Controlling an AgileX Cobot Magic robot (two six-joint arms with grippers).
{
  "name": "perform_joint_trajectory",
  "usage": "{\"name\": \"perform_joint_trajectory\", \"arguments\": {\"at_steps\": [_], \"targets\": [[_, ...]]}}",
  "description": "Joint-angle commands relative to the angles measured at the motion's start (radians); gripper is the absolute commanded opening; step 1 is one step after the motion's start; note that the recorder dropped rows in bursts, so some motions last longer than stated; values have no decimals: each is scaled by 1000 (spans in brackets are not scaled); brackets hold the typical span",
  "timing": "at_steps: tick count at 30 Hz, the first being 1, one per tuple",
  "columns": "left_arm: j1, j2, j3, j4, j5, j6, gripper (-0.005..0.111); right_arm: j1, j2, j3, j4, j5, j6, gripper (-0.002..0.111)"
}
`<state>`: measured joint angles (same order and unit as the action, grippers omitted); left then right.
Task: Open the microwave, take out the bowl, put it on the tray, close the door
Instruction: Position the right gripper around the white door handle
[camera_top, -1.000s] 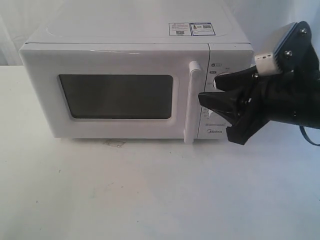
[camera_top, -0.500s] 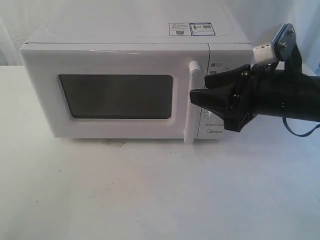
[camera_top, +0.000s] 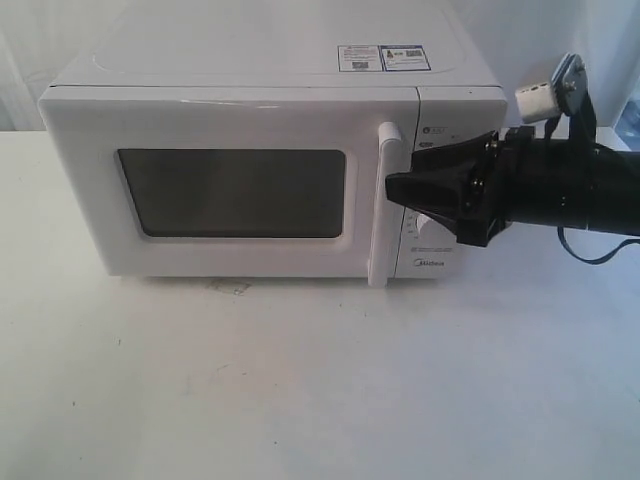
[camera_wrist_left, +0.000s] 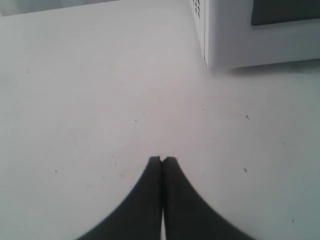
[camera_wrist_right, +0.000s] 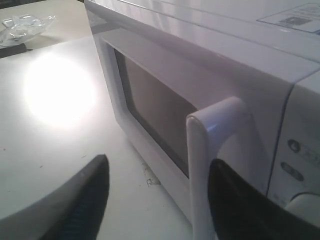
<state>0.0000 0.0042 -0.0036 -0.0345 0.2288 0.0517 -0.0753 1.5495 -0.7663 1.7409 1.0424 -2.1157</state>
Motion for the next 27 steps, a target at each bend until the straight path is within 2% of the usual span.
{"name": "perform_joint_trajectory", "arguments": {"at_steps": [1,7,19,27], "targets": [[-1,-4,4,-3,4,-3,0,-6,26,-23,4,14,-16,56],[-1,-4,4,-3,4,-3,0,2,76,-50,4,14,-16,56],[-1,-4,4,-3,4,-3,0,101,163,-143,4,5,-16,55],[-1,-4,4,-3,4,-3,0,106,186,-145,4,-2,-16,26]]}}
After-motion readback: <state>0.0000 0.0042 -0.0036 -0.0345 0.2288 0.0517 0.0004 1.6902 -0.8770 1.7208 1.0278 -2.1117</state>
